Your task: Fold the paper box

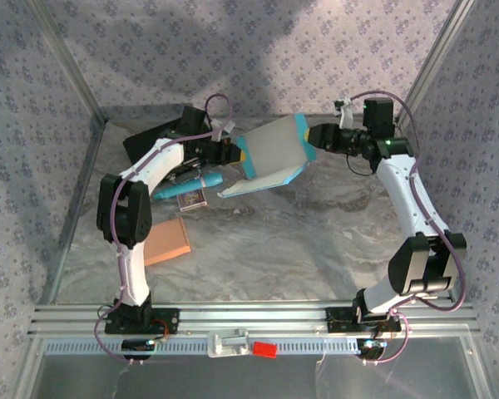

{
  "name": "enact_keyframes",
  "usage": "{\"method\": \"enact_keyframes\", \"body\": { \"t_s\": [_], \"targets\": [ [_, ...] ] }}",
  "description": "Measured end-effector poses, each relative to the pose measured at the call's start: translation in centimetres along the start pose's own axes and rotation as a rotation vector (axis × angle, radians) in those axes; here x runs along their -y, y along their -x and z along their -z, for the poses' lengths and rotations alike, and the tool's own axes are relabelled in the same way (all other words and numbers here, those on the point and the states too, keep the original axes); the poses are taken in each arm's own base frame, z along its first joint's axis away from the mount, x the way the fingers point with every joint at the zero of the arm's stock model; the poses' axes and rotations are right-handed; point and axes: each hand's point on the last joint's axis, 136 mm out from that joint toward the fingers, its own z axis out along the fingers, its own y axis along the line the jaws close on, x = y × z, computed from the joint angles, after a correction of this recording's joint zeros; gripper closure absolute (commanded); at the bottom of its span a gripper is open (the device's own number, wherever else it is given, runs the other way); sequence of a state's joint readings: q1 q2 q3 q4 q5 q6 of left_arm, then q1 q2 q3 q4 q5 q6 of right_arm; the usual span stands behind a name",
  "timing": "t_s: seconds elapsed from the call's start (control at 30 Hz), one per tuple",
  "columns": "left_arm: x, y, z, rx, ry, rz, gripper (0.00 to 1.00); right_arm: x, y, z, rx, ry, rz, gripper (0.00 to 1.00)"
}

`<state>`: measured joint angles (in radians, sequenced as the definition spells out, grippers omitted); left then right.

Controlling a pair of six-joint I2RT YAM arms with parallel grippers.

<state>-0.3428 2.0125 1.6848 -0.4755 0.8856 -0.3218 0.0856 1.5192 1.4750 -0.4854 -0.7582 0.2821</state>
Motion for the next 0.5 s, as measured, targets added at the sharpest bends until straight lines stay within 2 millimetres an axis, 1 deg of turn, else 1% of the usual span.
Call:
{"method": "enact_keyframes", "body": {
  "t_s": [0.13, 0.27, 0.37, 0.5],
  "targets": [
    [-0.2, 0.0, 0.0, 0.003, 0.012, -0.006, 1.00, 0.0, -0.5, -0.5, -0.024, -0.050, 0.044, 0.68],
    [-0.4, -0.1, 0.0, -0.002, 0.023, -0.007, 1.00, 0.5, -0.9, -0.9, -0.045, -0.118, 0.079, 0.71],
    [-0.6, -0.3, 0.0, -0.007, 0.033, -0.005, 1.00, 0.7, -1.3, -1.2, -0.059, -0.167, 0.106, 0.75],
    [-0.8, -0.3, -0.1, -0.007, 0.047, -0.004, 1.00, 1.0, -1.6, -1.5, -0.068, -0.230, 0.144, 0.77]
  ]
}}
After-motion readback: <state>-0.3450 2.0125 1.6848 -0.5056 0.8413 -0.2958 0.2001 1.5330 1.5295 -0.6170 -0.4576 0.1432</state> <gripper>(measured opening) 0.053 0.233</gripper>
